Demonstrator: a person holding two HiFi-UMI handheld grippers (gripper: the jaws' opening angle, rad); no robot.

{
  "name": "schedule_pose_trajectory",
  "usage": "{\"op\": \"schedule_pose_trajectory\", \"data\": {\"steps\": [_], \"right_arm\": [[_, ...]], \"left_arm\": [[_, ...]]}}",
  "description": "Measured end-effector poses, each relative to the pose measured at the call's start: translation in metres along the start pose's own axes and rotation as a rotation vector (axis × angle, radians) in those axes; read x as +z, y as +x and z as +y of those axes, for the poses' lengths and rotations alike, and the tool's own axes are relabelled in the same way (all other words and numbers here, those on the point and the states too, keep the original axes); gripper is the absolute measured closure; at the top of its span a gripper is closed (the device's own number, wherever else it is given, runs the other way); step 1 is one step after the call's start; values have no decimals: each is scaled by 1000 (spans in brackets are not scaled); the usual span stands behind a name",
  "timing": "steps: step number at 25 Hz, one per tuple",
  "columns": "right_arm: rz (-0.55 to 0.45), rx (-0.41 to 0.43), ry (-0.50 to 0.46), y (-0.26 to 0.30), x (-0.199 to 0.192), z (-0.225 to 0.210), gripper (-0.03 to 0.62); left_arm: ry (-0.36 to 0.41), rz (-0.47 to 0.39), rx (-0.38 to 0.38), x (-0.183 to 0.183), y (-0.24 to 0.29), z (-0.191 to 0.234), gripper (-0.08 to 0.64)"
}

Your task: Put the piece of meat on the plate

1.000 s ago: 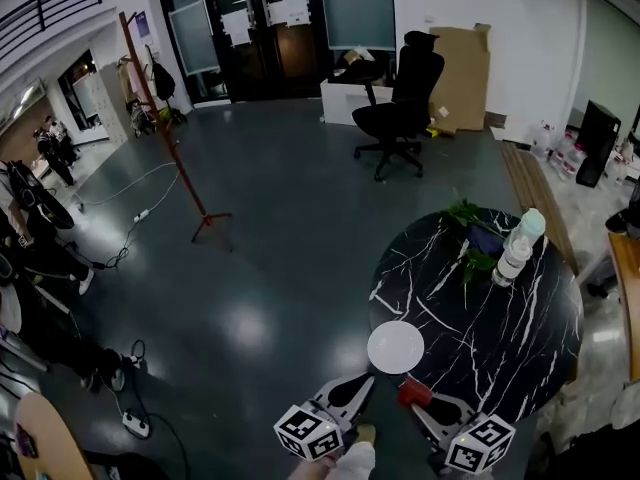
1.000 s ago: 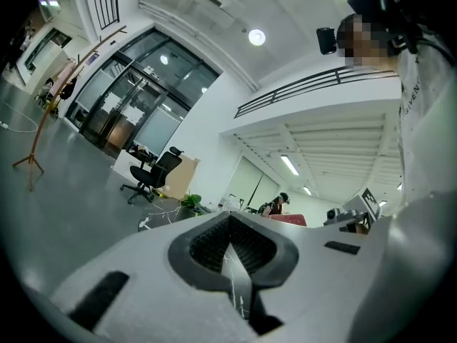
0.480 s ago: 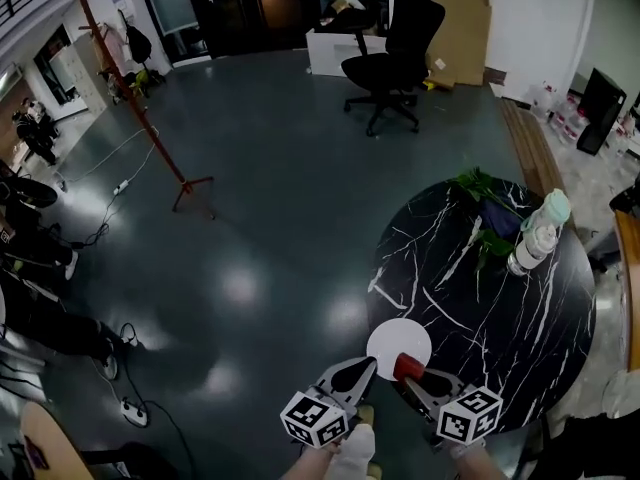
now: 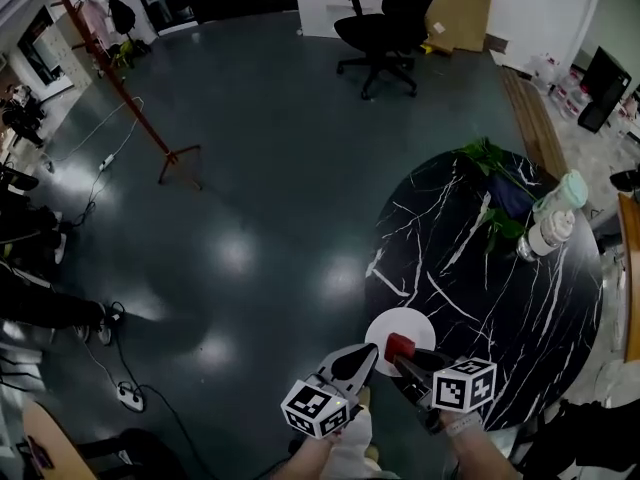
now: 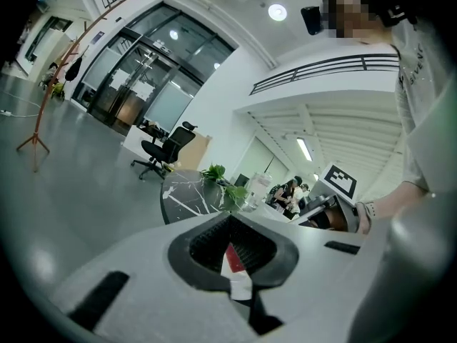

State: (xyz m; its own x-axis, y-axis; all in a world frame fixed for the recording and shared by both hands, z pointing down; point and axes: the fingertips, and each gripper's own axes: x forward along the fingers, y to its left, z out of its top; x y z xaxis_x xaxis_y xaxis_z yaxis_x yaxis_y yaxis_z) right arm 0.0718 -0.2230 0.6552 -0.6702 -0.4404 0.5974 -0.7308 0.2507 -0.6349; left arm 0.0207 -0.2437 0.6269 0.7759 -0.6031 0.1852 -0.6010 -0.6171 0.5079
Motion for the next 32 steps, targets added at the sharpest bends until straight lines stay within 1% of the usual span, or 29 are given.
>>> {"op": "schedule_pose_trajectory", "data": {"steps": [3,6,9,11,12,14,15,16,18,23,28,32], "right_arm": [[24,15,67,6,0,-5,508],[42,-6,67,9,1,-11,506],[23,-59,12,6,9,-17,505],[22,-118,-55,2,14,-23,501],[23,-148,-90,1,16,-26,487],[7,-192,-145,-3,20,-30,434],[-10,-203,-162,-6,22,-29,407],[-29,-208,-175,-9,25,-28,394],[-64,-214,-195,-15,29,-24,371],[-105,-214,-236,-29,28,-13,360],[-149,-169,-275,-42,23,7,360],[-191,-131,-339,-57,18,30,362]], "left_arm": [[-13,4,2,-3,0,3,552],[-20,4,7,-3,0,5,552],[-18,3,9,-2,0,6,552],[-14,2,7,-1,1,5,552],[-13,1,6,0,2,5,552],[-9,0,2,1,2,3,552],[-8,-1,0,1,2,2,552],[-8,-1,-1,1,1,1,552],[-6,-1,-2,1,-1,-1,552],[-8,-8,-6,3,-7,-8,552],[9,-23,-13,5,-15,-22,552],[19,-39,-25,7,-23,-41,552]]}}
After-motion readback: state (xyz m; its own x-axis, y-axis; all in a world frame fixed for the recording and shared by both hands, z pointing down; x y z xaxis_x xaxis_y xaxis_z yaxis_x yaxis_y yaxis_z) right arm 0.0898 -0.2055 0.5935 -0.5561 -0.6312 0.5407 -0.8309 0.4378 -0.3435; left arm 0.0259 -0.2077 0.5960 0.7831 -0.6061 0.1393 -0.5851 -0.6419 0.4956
